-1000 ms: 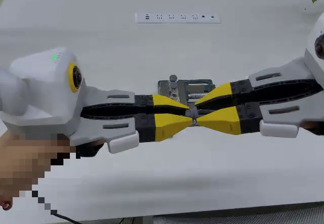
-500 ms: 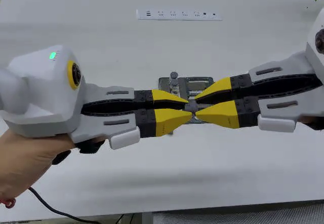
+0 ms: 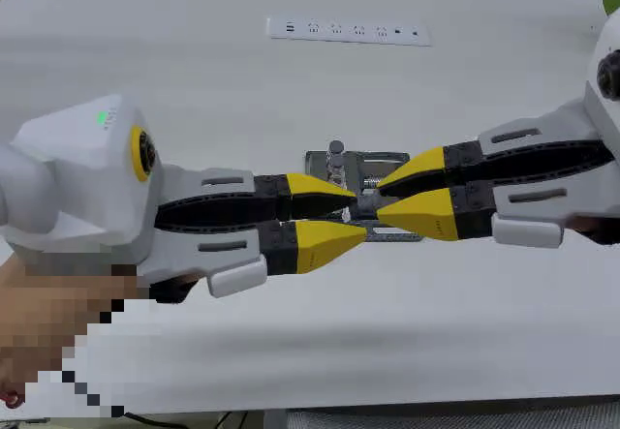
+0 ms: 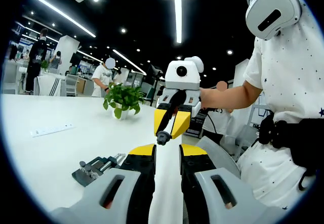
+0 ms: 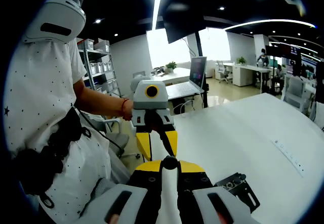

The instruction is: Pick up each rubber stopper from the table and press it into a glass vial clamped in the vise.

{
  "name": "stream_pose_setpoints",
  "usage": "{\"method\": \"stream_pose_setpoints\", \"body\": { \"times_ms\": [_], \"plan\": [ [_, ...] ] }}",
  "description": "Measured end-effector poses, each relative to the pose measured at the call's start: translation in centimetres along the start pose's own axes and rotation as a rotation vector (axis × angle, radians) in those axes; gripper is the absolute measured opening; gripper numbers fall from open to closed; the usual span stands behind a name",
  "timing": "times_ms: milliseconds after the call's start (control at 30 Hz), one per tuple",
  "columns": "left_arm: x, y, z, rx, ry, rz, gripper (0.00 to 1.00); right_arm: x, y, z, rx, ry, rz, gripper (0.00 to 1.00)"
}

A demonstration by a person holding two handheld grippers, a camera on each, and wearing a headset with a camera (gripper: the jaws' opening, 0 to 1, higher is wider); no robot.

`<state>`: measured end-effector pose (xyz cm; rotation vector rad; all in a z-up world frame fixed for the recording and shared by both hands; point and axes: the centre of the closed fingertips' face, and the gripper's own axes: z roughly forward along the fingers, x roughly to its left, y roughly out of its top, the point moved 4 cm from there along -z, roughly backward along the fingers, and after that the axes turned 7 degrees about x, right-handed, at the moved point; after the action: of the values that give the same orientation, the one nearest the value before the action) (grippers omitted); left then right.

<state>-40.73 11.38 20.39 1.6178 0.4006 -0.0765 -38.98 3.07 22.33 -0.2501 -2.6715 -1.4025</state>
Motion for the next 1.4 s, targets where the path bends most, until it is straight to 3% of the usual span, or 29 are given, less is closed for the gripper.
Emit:
{"method": "stream_pose_setpoints", "body": {
  "times_ms": [300, 500, 767, 933, 1100, 1400],
  "plan": [
    [1.6, -0.9, -1.3, 0.025, 0.103, 0.018, 0.35, -2.9, 0.4, 0.0, 0.067, -0.060, 0.015, 0.05],
    [2.5, -2.0, -2.1, 0.072, 0.158, 0.042, 0.48, -5.5, 0.3, 0.9, 0.171, -0.093, 0.002, 0.05],
    [3.6, -4.0, -2.7, 0.161, 0.225, 0.099, 0.68, -8.7, -0.4, 2.8, 0.315, -0.098, -0.013, 0.05],
    [4.2, -4.9, -3.0, 0.192, 0.241, 0.103, 0.75, -10.3, -1.0, 4.1, 0.412, -0.081, -0.037, 0.05],
    [4.7, -5.6, -3.4, 0.209, 0.254, 0.102, 0.81, -11.8, -1.7, 5.6, 0.498, -0.067, -0.067, 0.05],
    [5.3, -6.5, -3.6, 0.214, 0.273, 0.094, 0.91, -13.0, -3.5, 7.3, 0.619, -0.044, -0.107, 0.05]
  ]
}}
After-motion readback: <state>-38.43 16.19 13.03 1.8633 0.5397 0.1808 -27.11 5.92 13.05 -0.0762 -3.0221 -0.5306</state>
